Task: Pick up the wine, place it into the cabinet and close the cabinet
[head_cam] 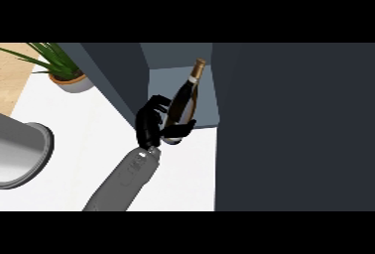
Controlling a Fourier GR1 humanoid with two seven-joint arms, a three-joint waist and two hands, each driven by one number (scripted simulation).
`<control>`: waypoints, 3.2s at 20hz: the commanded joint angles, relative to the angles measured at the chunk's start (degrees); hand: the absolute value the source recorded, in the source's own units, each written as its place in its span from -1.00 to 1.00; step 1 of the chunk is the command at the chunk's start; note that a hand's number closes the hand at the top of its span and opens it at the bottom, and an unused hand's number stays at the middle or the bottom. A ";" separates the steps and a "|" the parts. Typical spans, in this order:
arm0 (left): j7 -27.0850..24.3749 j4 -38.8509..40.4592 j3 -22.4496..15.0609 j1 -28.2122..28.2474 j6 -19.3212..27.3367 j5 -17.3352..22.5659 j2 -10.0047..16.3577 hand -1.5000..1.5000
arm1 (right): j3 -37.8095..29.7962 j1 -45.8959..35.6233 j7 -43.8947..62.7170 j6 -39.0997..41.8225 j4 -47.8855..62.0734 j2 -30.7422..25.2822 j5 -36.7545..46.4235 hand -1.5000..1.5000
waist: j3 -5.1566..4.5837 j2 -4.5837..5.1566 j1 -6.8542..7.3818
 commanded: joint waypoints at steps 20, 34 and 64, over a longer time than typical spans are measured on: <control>9.07 25.35 -4.68 -27.94 -2.76 -1.67 0.00 1.00 | -2.12 0.93 1.12 2.34 -2.65 -1.84 -7.30 -1.00 | -0.60 1.75 -3.41; 9.96 35.80 -6.61 -31.71 -0.26 -3.54 -0.07 -1.00 | -1.98 0.25 -0.29 3.00 -1.50 -1.57 -7.01 -1.00 | -0.60 2.32 -3.23; -21.60 12.68 4.24 -20.08 1.69 20.87 -0.08 -1.00 | -1.84 4.50 2.58 0.63 -7.40 -3.54 -9.23 -1.00 | -0.63 0.39 0.91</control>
